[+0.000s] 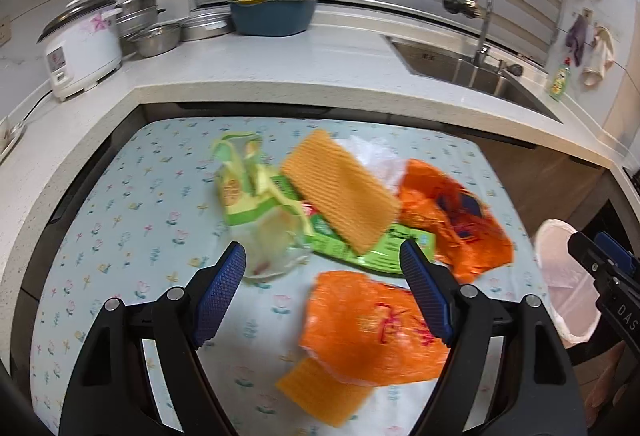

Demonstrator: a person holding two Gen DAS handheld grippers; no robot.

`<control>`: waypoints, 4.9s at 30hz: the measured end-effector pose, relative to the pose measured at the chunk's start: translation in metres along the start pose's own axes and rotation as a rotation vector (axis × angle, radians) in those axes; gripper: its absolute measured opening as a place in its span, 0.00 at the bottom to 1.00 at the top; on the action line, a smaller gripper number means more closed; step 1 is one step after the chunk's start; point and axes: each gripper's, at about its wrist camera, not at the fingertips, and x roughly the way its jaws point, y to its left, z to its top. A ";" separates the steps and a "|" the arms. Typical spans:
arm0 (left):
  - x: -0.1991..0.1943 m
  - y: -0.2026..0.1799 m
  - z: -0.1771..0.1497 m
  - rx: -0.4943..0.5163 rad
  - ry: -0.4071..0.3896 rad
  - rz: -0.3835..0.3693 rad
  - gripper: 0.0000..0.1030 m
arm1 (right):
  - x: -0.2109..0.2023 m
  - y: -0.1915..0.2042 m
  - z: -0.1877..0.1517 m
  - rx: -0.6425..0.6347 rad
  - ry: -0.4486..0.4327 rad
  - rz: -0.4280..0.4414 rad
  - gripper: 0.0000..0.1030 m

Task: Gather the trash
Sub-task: 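Move both tools back over the trash pile on the table, then grasp the yellow-green snack bag with the left tool while the right tool grasps the orange printed bag, then carry both bags over the bin and open both tools to drop them, then move both tools back over the remaining trash on the table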

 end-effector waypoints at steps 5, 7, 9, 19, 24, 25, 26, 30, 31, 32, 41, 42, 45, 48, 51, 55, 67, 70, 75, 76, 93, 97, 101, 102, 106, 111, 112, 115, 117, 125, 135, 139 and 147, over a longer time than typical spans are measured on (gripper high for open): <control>0.018 0.029 0.002 -0.033 0.021 0.037 0.73 | 0.026 0.014 0.003 -0.016 0.031 0.008 0.60; 0.027 0.037 0.004 -0.041 0.030 0.046 0.73 | 0.036 0.019 0.004 -0.023 0.041 0.008 0.60; 0.035 0.044 0.006 -0.051 0.038 0.053 0.73 | 0.047 0.023 0.005 -0.031 0.051 0.007 0.60; 0.064 0.055 0.009 -0.060 0.076 0.015 0.57 | 0.097 0.035 0.008 -0.072 0.107 0.009 0.60; 0.073 0.050 0.007 -0.042 0.106 -0.029 0.22 | 0.109 0.036 0.004 -0.073 0.138 0.022 0.46; 0.073 0.049 0.006 -0.039 0.109 -0.033 0.18 | 0.110 0.037 0.003 -0.073 0.145 0.028 0.35; 0.073 0.048 0.006 -0.036 0.105 -0.032 0.18 | 0.110 0.038 0.002 -0.074 0.151 0.033 0.30; 0.063 0.041 0.007 -0.023 0.074 -0.019 0.15 | 0.101 0.041 0.000 -0.083 0.142 0.060 0.07; 0.059 0.039 0.008 -0.022 0.065 -0.018 0.15 | 0.097 0.042 0.000 -0.085 0.135 0.067 0.05; 0.054 0.037 0.009 -0.019 0.056 -0.021 0.15 | 0.092 0.042 0.001 -0.085 0.126 0.071 0.04; 0.007 0.008 0.021 0.012 -0.019 -0.055 0.15 | 0.035 0.023 0.020 -0.043 0.018 0.085 0.04; 0.001 0.002 0.022 0.019 -0.026 -0.063 0.15 | 0.029 0.019 0.022 -0.036 0.009 0.083 0.04; -0.013 -0.017 0.023 0.043 -0.039 -0.087 0.15 | 0.012 0.004 0.023 -0.013 -0.014 0.076 0.04; -0.024 -0.037 0.021 0.074 -0.051 -0.109 0.15 | -0.003 -0.014 0.020 0.012 -0.028 0.062 0.04; -0.034 -0.062 0.018 0.105 -0.054 -0.142 0.15 | -0.017 -0.034 0.015 0.041 -0.039 0.042 0.04; -0.045 -0.098 0.011 0.149 -0.055 -0.187 0.15 | -0.034 -0.062 0.006 0.074 -0.050 0.013 0.04; -0.060 -0.209 -0.016 0.278 -0.023 -0.362 0.15 | -0.069 -0.157 -0.025 0.188 -0.050 -0.106 0.04; -0.061 -0.236 -0.024 0.315 -0.011 -0.405 0.15 | -0.073 -0.179 -0.034 0.220 -0.045 -0.134 0.04; -0.058 -0.272 -0.035 0.366 0.019 -0.466 0.15 | -0.076 -0.207 -0.048 0.267 -0.037 -0.168 0.04; -0.057 -0.279 -0.038 0.374 0.024 -0.473 0.15 | -0.077 -0.211 -0.050 0.273 -0.036 -0.173 0.04; -0.034 -0.328 -0.055 0.436 0.089 -0.512 0.20 | -0.074 -0.237 -0.061 0.311 -0.027 -0.194 0.04; -0.030 -0.327 -0.054 0.425 0.082 -0.493 0.38 | -0.073 -0.236 -0.061 0.312 -0.025 -0.193 0.04; -0.027 -0.324 -0.053 0.411 0.079 -0.472 0.47 | -0.069 -0.235 -0.061 0.312 -0.022 -0.191 0.04; -0.026 -0.322 -0.052 0.406 0.079 -0.465 0.48 | -0.068 -0.234 -0.060 0.310 -0.022 -0.190 0.04; -0.024 -0.313 -0.050 0.391 0.077 -0.447 0.48 | -0.064 -0.232 -0.060 0.305 -0.017 -0.182 0.04; -0.024 -0.302 -0.046 0.370 0.070 -0.431 0.51 | -0.058 -0.228 -0.057 0.296 -0.011 -0.171 0.04; -0.025 -0.301 -0.046 0.367 0.067 -0.427 0.52 | -0.057 -0.227 -0.057 0.294 -0.011 -0.169 0.04; -0.026 -0.295 -0.045 0.360 0.061 -0.417 0.52 | -0.053 -0.224 -0.054 0.286 -0.008 -0.169 0.06; -0.026 -0.291 -0.044 0.353 0.059 -0.413 0.53 | -0.051 -0.222 -0.052 0.280 -0.015 -0.174 0.07; -0.032 -0.273 -0.037 0.326 0.027 -0.377 0.64 | -0.049 -0.211 -0.039 0.262 -0.042 -0.180 0.33; -0.034 -0.238 -0.030 0.270 0.018 -0.337 0.65 | -0.055 -0.176 -0.032 0.212 -0.048 -0.124 0.34; -0.036 -0.214 -0.028 0.234 0.011 -0.308 0.69 | -0.059 -0.156 -0.029 0.189 -0.054 -0.093 0.35; -0.038 -0.155 -0.026 0.161 0.001 -0.240 0.70 | -0.060 -0.105 -0.028 0.132 -0.044 -0.019 0.42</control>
